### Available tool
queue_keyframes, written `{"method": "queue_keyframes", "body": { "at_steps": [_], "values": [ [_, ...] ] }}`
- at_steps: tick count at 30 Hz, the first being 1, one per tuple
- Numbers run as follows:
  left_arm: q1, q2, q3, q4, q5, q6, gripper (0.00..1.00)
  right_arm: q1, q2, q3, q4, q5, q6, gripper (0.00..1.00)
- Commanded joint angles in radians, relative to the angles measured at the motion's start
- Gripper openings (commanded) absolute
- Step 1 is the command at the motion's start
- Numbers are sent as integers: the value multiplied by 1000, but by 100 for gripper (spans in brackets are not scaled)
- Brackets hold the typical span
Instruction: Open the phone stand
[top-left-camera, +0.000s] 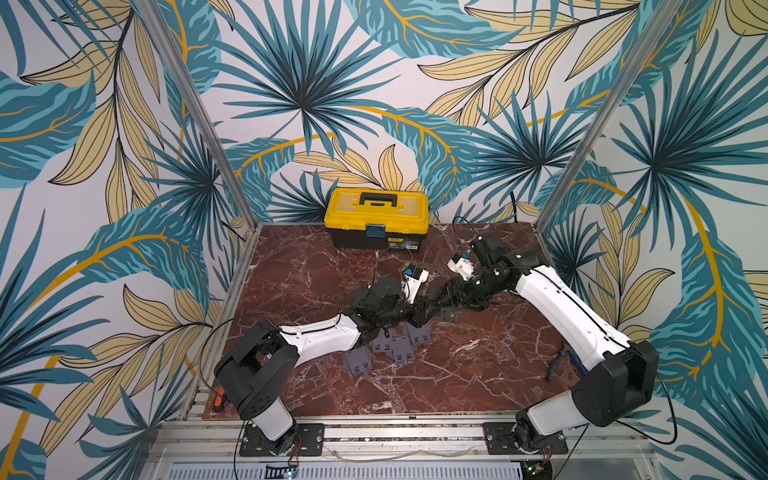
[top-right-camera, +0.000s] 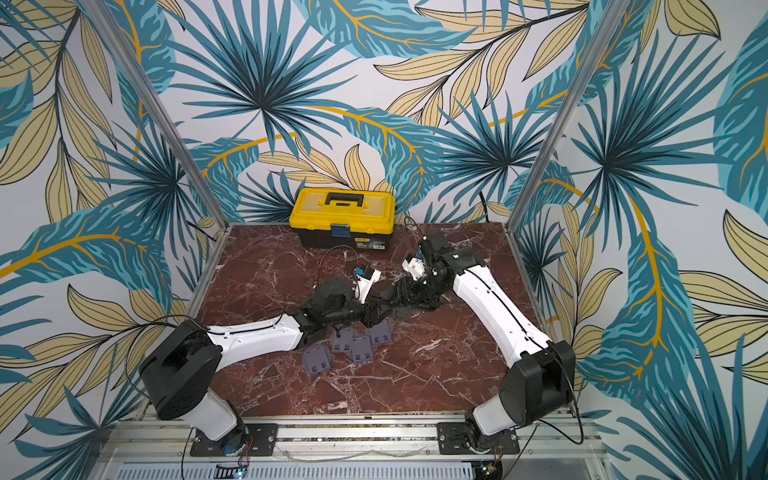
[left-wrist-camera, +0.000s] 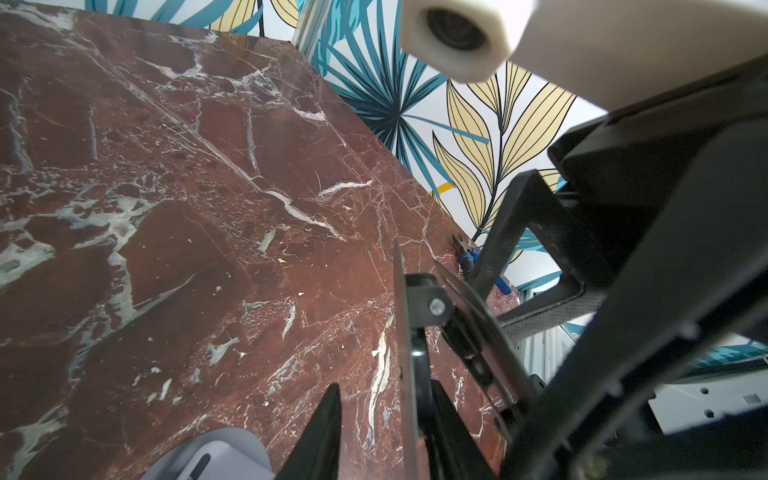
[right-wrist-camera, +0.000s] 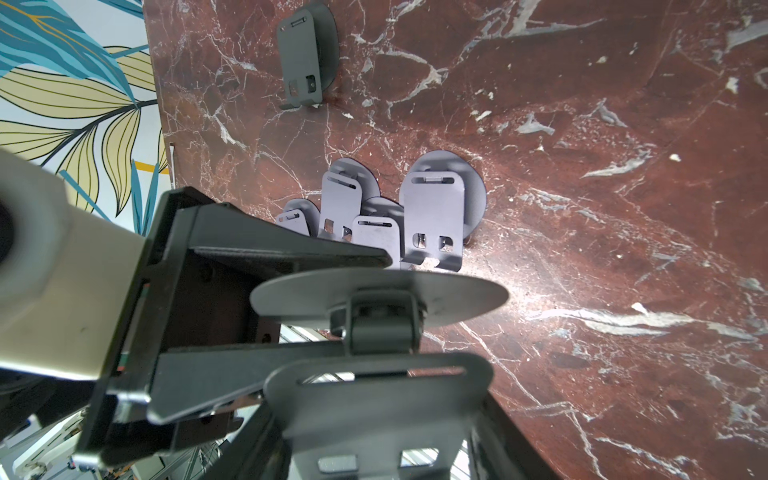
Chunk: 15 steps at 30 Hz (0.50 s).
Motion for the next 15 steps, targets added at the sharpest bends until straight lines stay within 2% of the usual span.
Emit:
{"method": "queue_keyframes", "body": {
  "at_steps": [1, 9, 15],
  "values": [
    [-4, 17, 43, 22, 10, 2, 32, 3, 12, 18, -17, -19, -4, 22],
    [-4, 34, 46, 52, 20, -15, 13, 4, 15, 10, -8, -24, 2, 23],
    [-5, 35, 40, 91, 30, -33, 2, 4, 8, -8, 22, -22, 23, 26]
  ]
}}
